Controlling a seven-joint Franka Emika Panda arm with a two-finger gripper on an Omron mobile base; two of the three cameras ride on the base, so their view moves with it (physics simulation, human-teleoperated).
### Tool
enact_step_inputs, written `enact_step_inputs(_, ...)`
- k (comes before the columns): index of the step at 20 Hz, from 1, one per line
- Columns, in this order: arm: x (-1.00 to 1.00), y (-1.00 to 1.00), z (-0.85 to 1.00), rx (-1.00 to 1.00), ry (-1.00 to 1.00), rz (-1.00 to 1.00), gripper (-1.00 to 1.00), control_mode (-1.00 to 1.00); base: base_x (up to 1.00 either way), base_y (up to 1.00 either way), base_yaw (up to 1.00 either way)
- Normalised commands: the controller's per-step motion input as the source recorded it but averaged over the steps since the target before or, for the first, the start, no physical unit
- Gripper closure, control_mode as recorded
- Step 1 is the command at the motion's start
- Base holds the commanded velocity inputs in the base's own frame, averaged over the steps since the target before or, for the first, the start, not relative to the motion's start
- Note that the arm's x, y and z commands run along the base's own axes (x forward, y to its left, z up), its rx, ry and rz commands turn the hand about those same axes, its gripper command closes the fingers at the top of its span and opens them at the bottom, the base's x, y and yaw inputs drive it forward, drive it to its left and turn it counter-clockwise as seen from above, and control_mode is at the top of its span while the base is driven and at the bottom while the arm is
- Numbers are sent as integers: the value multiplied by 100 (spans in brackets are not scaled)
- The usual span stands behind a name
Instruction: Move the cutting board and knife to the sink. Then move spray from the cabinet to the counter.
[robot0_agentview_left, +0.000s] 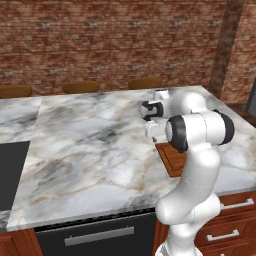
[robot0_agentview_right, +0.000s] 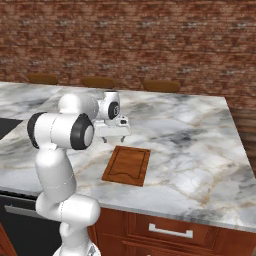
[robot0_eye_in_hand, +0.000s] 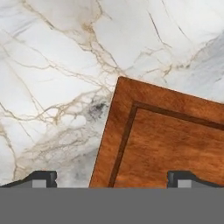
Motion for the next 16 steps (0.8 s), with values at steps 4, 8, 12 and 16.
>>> enact_step_inputs(4,43,-19,-44,0,0,7,-100,-100,0,0,0)
enact_step_inputs(8,42,-3,-33,0,0,4,-100,-100,0,0,0)
enact_step_inputs(12,33,0,-27,-1,0,1,-100,-100,0,0,0)
enact_step_inputs(16,28,0,-22,-2,0,0,-100,-100,0,0,0)
